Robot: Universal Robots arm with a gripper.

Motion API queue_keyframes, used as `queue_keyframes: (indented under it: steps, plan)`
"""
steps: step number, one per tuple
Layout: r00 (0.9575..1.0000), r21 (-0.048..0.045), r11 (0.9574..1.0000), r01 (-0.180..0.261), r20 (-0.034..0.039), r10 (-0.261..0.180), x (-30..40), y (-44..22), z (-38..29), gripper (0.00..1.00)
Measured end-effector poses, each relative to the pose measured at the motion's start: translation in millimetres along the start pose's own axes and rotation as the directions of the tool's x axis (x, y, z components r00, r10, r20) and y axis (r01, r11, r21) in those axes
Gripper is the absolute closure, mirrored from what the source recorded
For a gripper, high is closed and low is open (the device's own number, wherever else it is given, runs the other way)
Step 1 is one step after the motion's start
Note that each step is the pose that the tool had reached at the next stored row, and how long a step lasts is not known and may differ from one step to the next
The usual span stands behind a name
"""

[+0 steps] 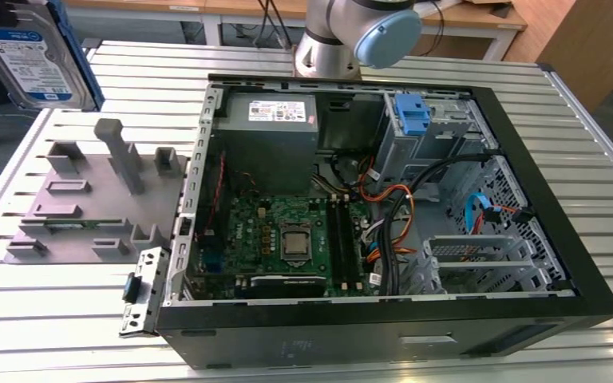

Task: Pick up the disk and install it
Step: 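Pick up the disk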

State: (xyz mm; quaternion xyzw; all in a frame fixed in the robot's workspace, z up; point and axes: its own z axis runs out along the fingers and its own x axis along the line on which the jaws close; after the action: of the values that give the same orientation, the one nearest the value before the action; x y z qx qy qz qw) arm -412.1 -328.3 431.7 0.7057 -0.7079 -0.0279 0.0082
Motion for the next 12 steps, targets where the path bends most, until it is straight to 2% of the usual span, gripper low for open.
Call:
queue_keyframes:
  steps: [12]
  plan:
    - [1.0,0.0002,1.0,0.0,0.0001,0.0,-0.6,1.0,-20.8,0.65]
